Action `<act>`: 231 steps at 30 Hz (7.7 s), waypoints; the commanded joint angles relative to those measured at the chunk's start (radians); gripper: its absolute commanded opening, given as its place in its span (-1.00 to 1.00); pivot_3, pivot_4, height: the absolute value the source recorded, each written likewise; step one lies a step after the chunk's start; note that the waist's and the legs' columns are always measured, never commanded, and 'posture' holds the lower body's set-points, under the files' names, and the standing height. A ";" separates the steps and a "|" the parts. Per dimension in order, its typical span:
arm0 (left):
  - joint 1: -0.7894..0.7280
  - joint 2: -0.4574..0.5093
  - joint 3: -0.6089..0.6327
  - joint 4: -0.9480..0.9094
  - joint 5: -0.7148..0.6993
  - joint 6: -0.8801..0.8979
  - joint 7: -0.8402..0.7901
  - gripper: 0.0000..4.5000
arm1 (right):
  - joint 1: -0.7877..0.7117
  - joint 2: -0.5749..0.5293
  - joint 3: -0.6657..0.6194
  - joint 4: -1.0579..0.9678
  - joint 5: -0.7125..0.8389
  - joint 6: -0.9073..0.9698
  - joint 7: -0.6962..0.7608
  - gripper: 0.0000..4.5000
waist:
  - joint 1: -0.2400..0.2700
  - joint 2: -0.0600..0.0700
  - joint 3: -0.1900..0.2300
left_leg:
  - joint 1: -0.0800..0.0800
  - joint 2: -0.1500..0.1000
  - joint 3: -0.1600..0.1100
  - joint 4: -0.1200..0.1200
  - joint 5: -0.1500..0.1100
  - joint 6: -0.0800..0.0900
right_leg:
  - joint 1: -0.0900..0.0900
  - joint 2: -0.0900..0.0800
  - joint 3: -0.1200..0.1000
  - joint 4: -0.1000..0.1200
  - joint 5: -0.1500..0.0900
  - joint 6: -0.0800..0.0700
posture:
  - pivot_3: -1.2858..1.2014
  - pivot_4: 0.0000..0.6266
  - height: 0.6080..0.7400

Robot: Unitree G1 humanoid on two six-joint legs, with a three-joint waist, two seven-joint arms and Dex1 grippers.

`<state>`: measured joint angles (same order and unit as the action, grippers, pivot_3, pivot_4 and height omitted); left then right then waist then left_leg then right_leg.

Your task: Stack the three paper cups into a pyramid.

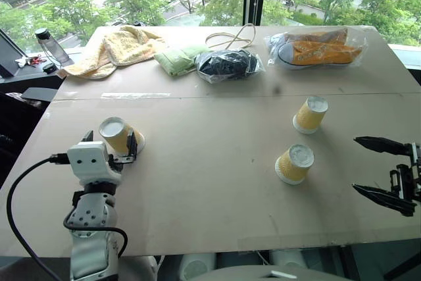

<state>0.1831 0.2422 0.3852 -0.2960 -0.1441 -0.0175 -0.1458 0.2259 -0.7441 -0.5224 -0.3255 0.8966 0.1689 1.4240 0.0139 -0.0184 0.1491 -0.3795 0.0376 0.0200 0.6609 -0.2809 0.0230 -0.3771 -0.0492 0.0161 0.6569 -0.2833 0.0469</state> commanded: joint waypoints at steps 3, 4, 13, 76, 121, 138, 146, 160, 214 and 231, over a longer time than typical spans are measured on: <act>-0.030 0.001 0.017 -0.023 -0.033 0.026 0.018 1.00 | 0.008 -0.004 -0.035 -0.003 -0.007 -0.020 0.015 0.95 | 0.000 0.000 0.000 | 0.000 0.000 0.000 0.000 0.000 0.000 | 0.000 0.000 0.000 0.000 0.000 0.000 | 0.03 -0.52 1.00; -0.036 0.001 0.019 -0.021 -0.039 0.031 0.019 1.00 | 0.008 -0.004 -0.035 -0.002 -0.008 -0.020 0.016 0.95 | 0.000 0.000 0.000 | 0.000 0.000 0.000 0.000 0.000 0.000 | 0.000 0.000 0.000 0.001 0.000 0.000 | 0.03 -0.52 1.00; -0.092 0.006 0.032 0.034 -0.079 0.049 0.018 0.77 | 0.008 -0.006 -0.034 0.007 -0.023 -0.031 0.009 1.00 | 0.000 0.000 0.000 | 0.000 0.000 0.000 0.001 0.000 0.000 | 0.000 0.000 0.000 0.001 0.000 0.000 | 0.03 -0.52 1.00; -0.429 0.084 -0.517 0.261 -0.096 -0.090 -0.672 0.96 | 0.021 0.013 -0.012 -0.022 -0.048 -0.020 -0.082 1.00 | 0.000 0.003 0.000 | -0.001 0.000 -0.001 0.006 0.000 0.000 | 0.000 0.002 -0.001 0.004 0.000 0.000 | 0.03 -0.52 1.00; -0.383 0.695 -0.180 -0.265 -0.777 0.594 -0.973 0.96 | -0.119 0.129 0.372 0.020 -0.354 -0.059 -0.343 1.00 | -0.002 0.004 0.003 | -0.001 0.001 -0.001 0.005 0.000 0.000 | -0.001 0.003 -0.002 0.003 0.000 0.000 | 0.03 -0.52 1.00; -0.309 0.712 -0.112 -0.271 -0.783 0.624 -0.981 1.00 | -0.200 0.159 0.414 0.037 -0.355 -0.038 -0.371 -0.07 | -0.007 0.004 0.004 | 0.000 0.001 0.000 0.005 0.000 0.000 | -0.001 0.003 -0.001 0.003 0.000 0.000 | 0.03 -0.52 1.00; -0.162 0.677 -0.042 -0.265 -0.738 0.575 -0.970 1.00 | -0.433 0.211 0.528 0.162 -0.403 0.023 -0.385 -0.07 | -0.020 0.004 0.004 | -0.001 0.001 -0.002 0.005 0.000 0.000 | -0.002 0.002 -0.002 0.003 0.000 0.000 | 0.03 -0.52 1.00; -0.071 0.655 0.010 -0.264 -0.702 0.519 -0.966 1.00 | -0.571 0.247 0.606 0.280 -0.440 0.117 -0.381 -0.07 | -0.026 0.004 0.005 | -0.001 0.001 0.000 0.004 0.000 0.000 | -0.002 0.001 -0.001 0.004 0.000 0.000 | 0.03 -0.52 1.00; -0.520 0.692 -0.118 -0.274 -0.879 0.800 -0.748 1.00 | -0.641 0.240 0.362 0.500 -0.509 0.050 -0.618 0.88 | -0.027 0.004 0.006 | -0.002 0.000 0.000 0.003 0.000 -0.001 | -0.004 0.002 -0.001 0.004 0.000 0.000 | 0.03 -0.52 1.00; -0.368 0.681 -0.097 -0.276 -0.794 0.719 -0.834 1.00 | -0.760 0.241 0.417 0.257 -0.429 0.223 -0.620 -0.04 | -0.042 0.010 0.010 | -0.002 0.001 0.002 0.003 0.000 -0.001 | -0.005 0.002 0.001 0.004 0.000 0.000 | 0.03 -0.52 1.00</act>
<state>-0.2048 0.9270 0.2673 -0.5468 -0.9588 0.7406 -0.9499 -0.4699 -0.4976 -0.1103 0.0642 0.4120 0.3431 0.8135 -0.0280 -0.0080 0.1595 -0.3819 0.0385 0.0232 0.6636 -0.2803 0.0219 -0.3841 -0.0475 0.0189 0.6623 -0.2833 0.0472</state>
